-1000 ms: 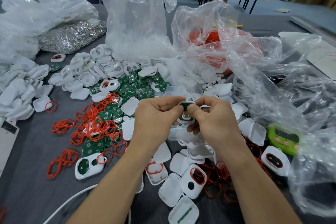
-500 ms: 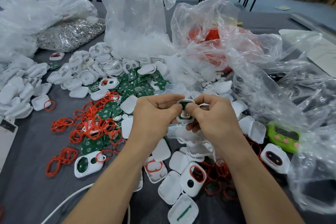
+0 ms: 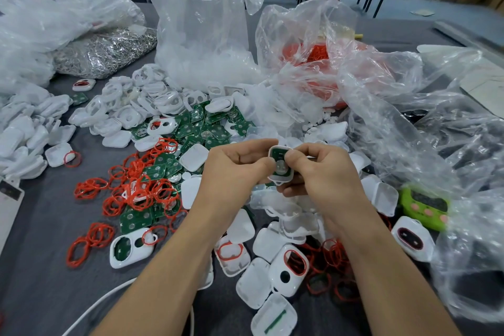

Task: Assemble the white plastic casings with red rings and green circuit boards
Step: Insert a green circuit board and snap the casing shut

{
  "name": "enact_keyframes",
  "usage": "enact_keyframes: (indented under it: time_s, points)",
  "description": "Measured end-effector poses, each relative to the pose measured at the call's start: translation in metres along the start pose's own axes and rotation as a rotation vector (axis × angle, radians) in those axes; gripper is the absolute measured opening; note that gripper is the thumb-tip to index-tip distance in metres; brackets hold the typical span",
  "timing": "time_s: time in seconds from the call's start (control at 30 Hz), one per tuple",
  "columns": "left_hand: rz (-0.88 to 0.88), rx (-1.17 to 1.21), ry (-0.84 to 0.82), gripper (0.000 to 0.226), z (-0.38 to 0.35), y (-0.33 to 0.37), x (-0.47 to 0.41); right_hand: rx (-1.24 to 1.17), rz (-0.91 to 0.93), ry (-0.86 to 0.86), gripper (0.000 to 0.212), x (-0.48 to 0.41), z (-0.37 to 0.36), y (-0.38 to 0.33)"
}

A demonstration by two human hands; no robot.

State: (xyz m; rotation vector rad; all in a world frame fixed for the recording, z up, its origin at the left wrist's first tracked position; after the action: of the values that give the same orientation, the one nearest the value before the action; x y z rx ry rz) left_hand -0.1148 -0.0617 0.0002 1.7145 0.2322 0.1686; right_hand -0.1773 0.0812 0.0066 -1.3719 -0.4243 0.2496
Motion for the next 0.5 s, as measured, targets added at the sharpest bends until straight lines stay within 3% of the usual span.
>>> enact_keyframes:
  time_s: [0.5]
  points:
    - [-0.025,0.029,-0.028,0.038,0.0013,-0.0045,-0.0007,0.085,0.053,0.024,0.023,0.0026,-0.0005,-0.0016]
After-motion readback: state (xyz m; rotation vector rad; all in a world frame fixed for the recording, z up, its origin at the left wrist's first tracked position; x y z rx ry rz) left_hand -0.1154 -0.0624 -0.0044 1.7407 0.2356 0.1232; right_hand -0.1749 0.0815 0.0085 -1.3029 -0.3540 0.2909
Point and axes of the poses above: each hand's wrist, its own x-axis away from the middle knuckle, its own z-axis out of the back of the hand, y = z × x, the point moved 3 cm from there along -x, towards the middle knuckle, and after that the axes turned 7 degrees about -y, right-handed, at the moved point
